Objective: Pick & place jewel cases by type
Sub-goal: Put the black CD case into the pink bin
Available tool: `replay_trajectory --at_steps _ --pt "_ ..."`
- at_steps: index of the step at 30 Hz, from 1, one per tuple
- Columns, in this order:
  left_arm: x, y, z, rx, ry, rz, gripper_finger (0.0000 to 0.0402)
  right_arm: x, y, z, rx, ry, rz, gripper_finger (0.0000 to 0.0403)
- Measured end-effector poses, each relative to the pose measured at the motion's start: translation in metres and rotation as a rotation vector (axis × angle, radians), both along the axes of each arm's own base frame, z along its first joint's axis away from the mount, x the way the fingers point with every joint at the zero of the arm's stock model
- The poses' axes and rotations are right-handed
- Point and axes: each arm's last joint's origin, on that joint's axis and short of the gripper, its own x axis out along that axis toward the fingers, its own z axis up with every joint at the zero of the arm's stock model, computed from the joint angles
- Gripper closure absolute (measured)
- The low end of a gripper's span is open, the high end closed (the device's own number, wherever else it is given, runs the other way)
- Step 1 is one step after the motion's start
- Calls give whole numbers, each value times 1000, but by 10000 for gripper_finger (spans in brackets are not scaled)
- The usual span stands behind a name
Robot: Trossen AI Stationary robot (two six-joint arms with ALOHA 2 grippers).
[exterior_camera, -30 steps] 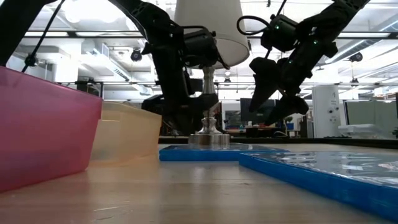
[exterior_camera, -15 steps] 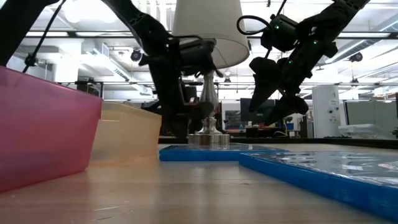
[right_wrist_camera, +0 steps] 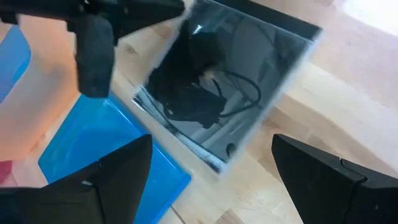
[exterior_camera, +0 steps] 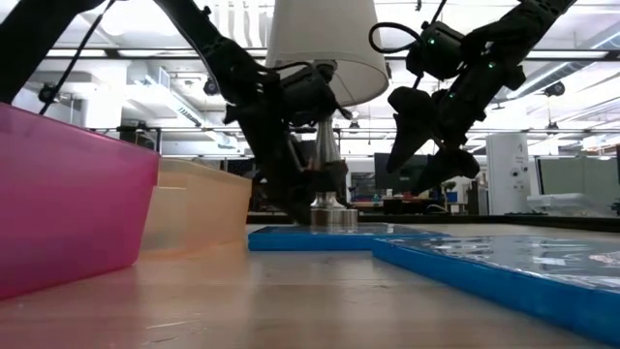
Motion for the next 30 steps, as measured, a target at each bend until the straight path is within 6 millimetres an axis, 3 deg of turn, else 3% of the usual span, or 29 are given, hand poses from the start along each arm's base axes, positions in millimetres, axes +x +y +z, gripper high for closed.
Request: replay_trajectory --at_steps 4,11,21,30 --pt "5 -1 -4 -10 8 -18 401 -2 0 -2 33 16 -72 78" --pt "20 -1 0 -8 -30 -74 401 -11 -3 -11 45 95 -377 78" --pt "50 -6 7 -6 -71 -148 401 -13 15 -24 197 106 -442 78" --pt "54 -5 14 1 -77 -169 401 -14 43 -30 270 117 -521 78"
